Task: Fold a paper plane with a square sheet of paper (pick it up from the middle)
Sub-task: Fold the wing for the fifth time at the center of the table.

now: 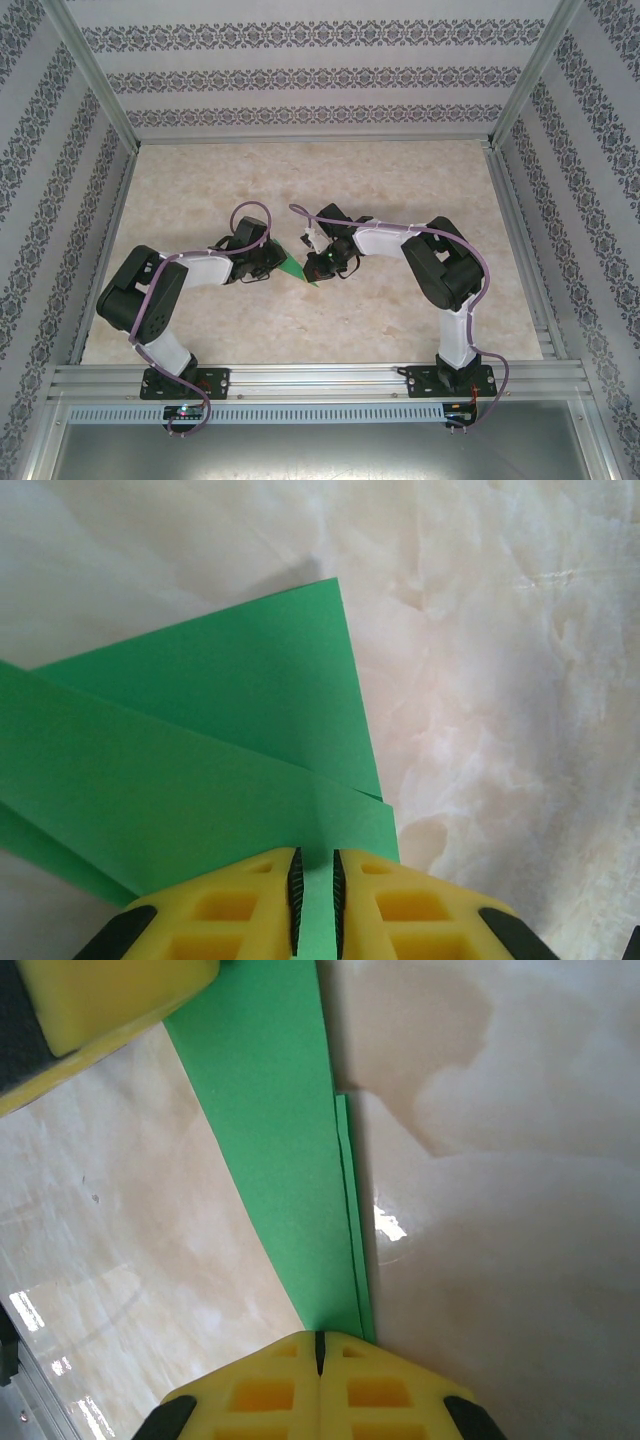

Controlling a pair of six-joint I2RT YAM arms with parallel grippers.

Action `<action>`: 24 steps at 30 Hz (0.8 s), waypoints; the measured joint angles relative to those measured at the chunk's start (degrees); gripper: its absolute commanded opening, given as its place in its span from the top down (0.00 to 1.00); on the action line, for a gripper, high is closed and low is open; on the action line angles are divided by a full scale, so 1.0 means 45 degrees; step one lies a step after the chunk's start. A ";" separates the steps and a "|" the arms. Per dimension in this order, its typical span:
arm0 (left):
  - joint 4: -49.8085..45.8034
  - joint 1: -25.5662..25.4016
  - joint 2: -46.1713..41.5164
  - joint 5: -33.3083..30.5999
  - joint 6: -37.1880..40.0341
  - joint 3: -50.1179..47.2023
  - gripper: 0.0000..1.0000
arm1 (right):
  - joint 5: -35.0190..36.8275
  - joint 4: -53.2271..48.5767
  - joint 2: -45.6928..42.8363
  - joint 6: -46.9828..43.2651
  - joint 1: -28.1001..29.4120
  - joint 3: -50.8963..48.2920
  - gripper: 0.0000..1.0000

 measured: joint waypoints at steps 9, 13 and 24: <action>0.0816 0.0005 -0.0083 -0.0053 -0.0189 -0.0559 0.88 | -0.0219 -0.0136 0.0000 0.0369 0.0010 0.0189 1.00; 0.0967 0.0005 -0.0087 -0.0044 -0.0185 -0.0622 0.90 | -0.0194 -0.0083 0.0000 0.0801 0.0248 0.0738 1.00; 0.1345 0.0005 -0.0087 0.0058 -0.0175 -0.0787 0.94 | 0.0330 0.0131 0.1088 0.1360 0.0306 0.2040 1.00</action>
